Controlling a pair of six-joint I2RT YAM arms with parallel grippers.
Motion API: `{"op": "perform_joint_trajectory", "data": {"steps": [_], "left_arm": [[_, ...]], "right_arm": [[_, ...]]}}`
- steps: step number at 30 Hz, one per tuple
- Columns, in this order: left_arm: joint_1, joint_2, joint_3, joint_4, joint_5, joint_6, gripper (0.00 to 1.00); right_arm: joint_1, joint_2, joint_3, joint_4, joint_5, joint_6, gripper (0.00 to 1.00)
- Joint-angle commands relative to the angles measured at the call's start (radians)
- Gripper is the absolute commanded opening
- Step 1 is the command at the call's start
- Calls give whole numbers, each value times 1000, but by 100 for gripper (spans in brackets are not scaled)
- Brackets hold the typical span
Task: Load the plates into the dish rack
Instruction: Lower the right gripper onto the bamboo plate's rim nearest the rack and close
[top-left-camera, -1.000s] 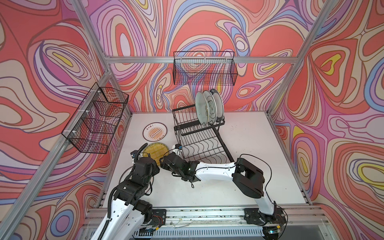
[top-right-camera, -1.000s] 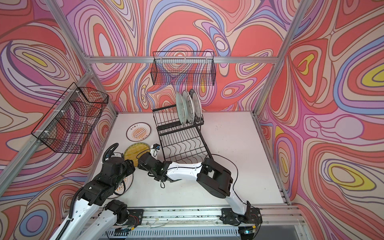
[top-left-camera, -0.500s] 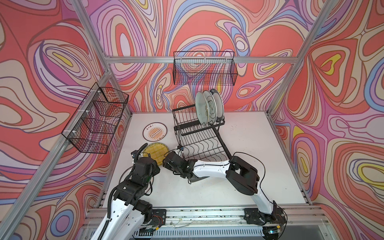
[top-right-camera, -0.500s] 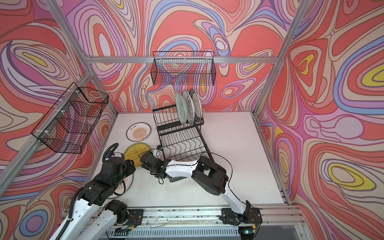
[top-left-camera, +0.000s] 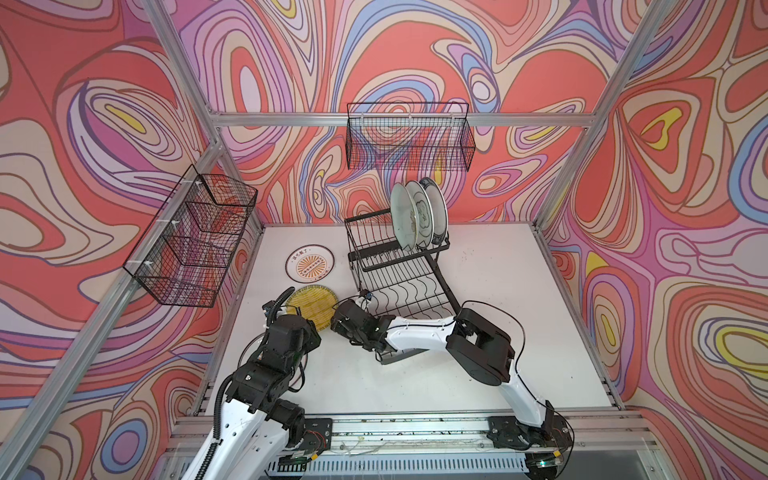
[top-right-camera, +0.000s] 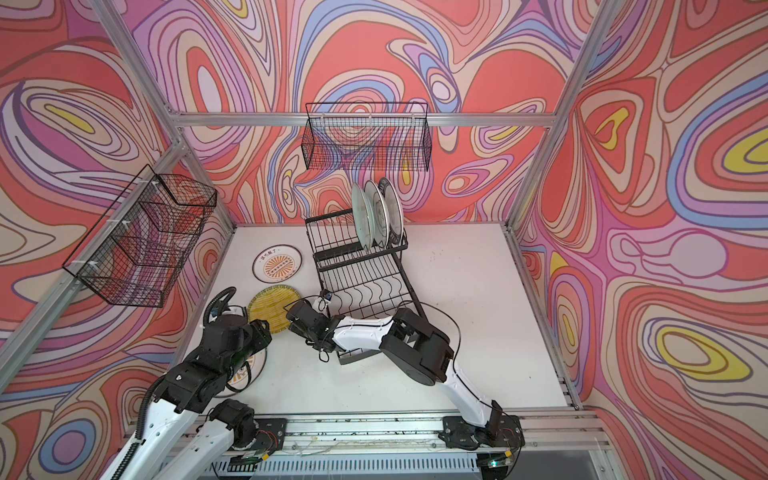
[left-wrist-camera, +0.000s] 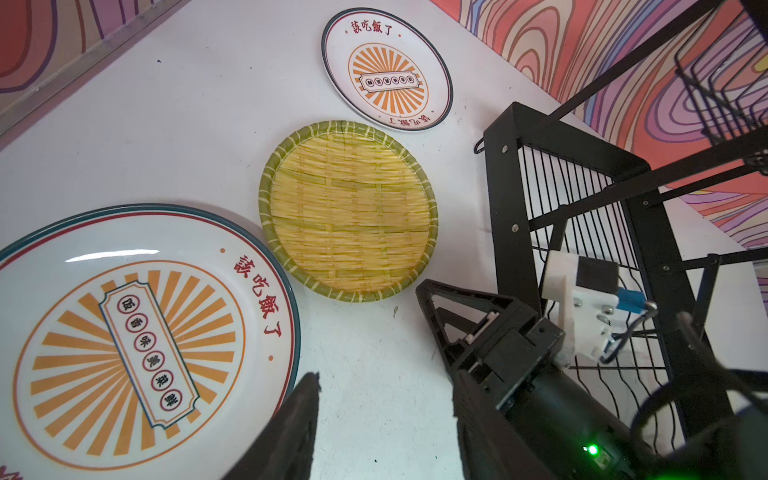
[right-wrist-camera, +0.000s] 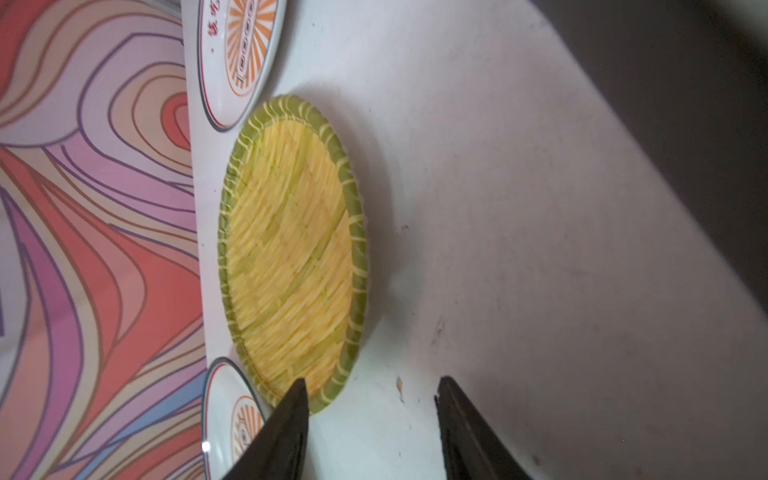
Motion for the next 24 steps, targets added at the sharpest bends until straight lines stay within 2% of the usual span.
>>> {"op": "perform_joint_trajectory", "data": {"steps": [1, 12, 24], "left_arm": [[5, -16, 8, -5, 1, -12, 55], [4, -13, 7, 1, 11, -14, 55], [5, -11, 10, 4, 16, -14, 55]], "right_arm": [[-10, 32, 11, -28, 0, 15, 51], [-23, 90, 61, -25, 1, 21, 49], [-36, 152, 113, -5, 1, 52, 42]]}}
